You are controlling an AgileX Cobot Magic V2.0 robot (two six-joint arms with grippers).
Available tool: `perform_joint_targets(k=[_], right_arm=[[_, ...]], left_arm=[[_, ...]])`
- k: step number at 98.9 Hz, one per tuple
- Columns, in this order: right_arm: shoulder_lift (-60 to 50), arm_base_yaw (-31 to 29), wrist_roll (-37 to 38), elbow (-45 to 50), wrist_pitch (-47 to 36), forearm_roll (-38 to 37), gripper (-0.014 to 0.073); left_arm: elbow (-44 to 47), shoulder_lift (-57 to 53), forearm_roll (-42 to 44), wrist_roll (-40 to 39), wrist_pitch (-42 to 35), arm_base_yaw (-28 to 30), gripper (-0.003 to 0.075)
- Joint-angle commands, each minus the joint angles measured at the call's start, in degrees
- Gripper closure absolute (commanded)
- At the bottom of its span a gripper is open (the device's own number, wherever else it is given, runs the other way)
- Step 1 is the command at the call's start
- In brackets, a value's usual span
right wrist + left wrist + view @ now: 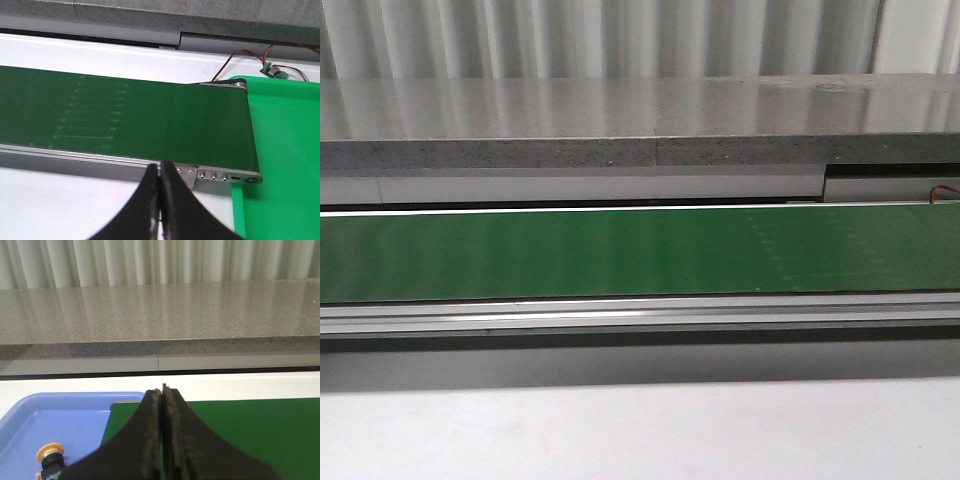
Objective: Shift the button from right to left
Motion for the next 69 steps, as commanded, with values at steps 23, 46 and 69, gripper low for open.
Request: perform_joint_targets(k=[23,46,69], right_arm=[[0.17,-0.13,-0.41,-1.46,-3.85,0.76,0.0661],[0.17,-0.13,-0.41,-1.46,-3.85,0.76,0.0661],[0.17,-0.13,-0.41,-1.46,-3.85,0.76,0.0661]], left_arm=[[7.00,-8.23,0.08,-0.87,-6.16,-0.41,0.0740],[9.40,-12.37,0.08,-0.87,-8.79,-0.41,0.0740],[10.87,-15.28,0.08,-0.87,-8.60,-0.41,0.0740]])
